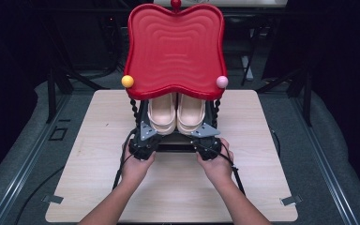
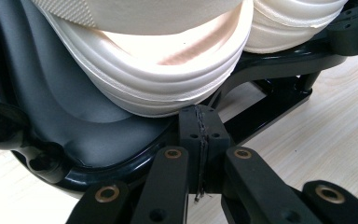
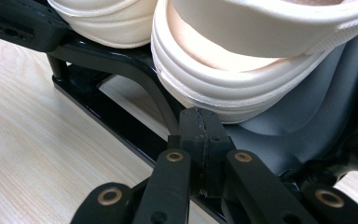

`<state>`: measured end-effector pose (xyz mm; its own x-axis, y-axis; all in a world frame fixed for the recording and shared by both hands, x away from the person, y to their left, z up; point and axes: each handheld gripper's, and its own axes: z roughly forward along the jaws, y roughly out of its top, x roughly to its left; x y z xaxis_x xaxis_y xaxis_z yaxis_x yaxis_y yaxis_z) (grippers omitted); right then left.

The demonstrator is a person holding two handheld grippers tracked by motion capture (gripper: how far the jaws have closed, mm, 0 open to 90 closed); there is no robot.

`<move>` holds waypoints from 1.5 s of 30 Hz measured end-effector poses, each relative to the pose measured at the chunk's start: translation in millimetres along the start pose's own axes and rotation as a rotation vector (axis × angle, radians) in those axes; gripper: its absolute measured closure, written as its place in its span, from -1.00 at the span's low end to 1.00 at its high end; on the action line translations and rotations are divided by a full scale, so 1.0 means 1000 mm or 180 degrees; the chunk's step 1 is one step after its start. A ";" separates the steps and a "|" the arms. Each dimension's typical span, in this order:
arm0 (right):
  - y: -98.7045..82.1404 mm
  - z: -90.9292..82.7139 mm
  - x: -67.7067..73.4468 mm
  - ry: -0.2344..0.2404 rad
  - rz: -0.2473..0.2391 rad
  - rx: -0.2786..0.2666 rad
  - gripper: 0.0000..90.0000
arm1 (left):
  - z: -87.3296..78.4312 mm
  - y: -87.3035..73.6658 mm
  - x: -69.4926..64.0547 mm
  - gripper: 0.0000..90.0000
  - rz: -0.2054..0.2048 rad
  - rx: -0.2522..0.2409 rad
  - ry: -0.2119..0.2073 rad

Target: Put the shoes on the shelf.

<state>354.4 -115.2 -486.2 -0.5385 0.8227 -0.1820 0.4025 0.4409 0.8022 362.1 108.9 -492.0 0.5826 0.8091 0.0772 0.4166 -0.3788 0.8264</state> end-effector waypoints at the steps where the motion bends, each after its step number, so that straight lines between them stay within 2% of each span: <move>1: 0.000 0.000 0.000 0.0003 0.0006 -0.0011 1.00 | 0.000 0.000 0.000 1.00 0.0014 0.0004 0.0001; 9: -0.001 0.000 0.002 0.0000 -0.0033 -0.0026 0.92 | -0.004 -0.003 0.002 0.97 0.0006 -0.0045 0.0033; 15: -0.001 -0.009 -0.001 -0.0024 -0.0065 -0.0103 0.88 | -0.013 -0.007 0.005 0.92 -0.0042 -0.0119 0.0021; 20: -0.006 -0.018 -0.004 -0.0021 -0.0076 -0.0122 0.83 | -0.022 -0.010 0.005 0.84 -0.0028 -0.0171 -0.0028; 26: -0.012 -0.029 -0.005 0.0005 -0.0069 -0.0129 0.69 | -0.033 -0.014 0.009 0.61 -0.0101 -0.0224 -0.0126; 30: -0.015 -0.036 -0.006 0.0005 -0.0070 -0.0119 0.54 | -0.039 -0.017 0.011 0.45 -0.0100 -0.0270 -0.0081; 38: -0.019 -0.048 -0.010 -0.0009 -0.0046 -0.0193 0.23 | -0.051 -0.024 0.018 0.16 -0.0200 -0.0396 -0.0128; 45: -0.026 -0.062 -0.012 0.0008 -0.0009 -0.0244 0.07 | -0.070 -0.033 0.029 0.07 -0.0239 -0.0417 -0.0098</move>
<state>304.2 -159.0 -469.3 -0.5414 0.8206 -0.1830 0.3432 0.4144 0.8429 316.7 176.6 -478.5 0.5751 0.8181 -0.0030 0.3664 -0.2543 0.8950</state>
